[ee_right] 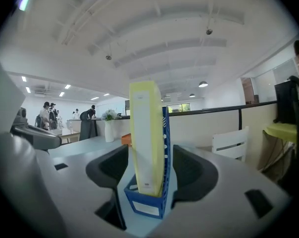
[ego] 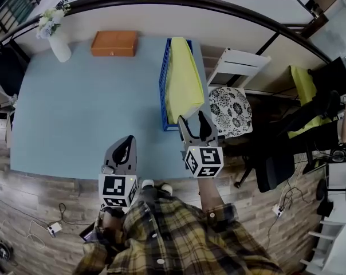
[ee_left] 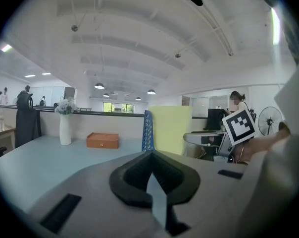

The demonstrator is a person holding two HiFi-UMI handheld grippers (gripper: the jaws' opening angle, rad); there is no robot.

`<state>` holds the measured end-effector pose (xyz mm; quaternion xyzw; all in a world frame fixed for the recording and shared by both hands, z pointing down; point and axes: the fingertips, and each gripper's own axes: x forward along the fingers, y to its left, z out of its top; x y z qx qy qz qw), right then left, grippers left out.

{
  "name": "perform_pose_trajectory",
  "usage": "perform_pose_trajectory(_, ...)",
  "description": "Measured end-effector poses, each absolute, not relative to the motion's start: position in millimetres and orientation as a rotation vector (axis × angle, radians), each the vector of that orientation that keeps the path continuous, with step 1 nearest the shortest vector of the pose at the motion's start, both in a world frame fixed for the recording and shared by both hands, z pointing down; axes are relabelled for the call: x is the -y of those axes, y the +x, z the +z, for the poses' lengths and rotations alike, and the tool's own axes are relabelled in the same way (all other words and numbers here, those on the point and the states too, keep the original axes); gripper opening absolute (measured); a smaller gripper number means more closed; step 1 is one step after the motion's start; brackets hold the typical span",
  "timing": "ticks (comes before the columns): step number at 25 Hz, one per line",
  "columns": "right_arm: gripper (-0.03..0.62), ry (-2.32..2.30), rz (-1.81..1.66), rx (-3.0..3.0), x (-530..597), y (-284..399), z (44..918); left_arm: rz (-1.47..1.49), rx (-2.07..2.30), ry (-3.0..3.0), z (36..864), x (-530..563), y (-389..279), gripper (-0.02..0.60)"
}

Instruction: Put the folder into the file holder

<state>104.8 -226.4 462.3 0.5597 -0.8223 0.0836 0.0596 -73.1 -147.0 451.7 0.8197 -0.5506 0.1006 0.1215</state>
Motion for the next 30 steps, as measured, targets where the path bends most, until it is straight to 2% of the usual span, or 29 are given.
perform_pose_trajectory(16,0.252,1.592,0.359,2.558,126,167,445,0.266,1.600,2.469,433,92,-23,-0.009)
perform_pose_trajectory(22,0.151,1.565,0.369,2.582,99,172,445,0.263,1.606,2.469,432,81,-18,-0.009)
perform_pose_trajectory(30,0.051,1.545,0.375,2.604,77,176,444,0.263,1.618,2.463,432,66,-16,-0.009)
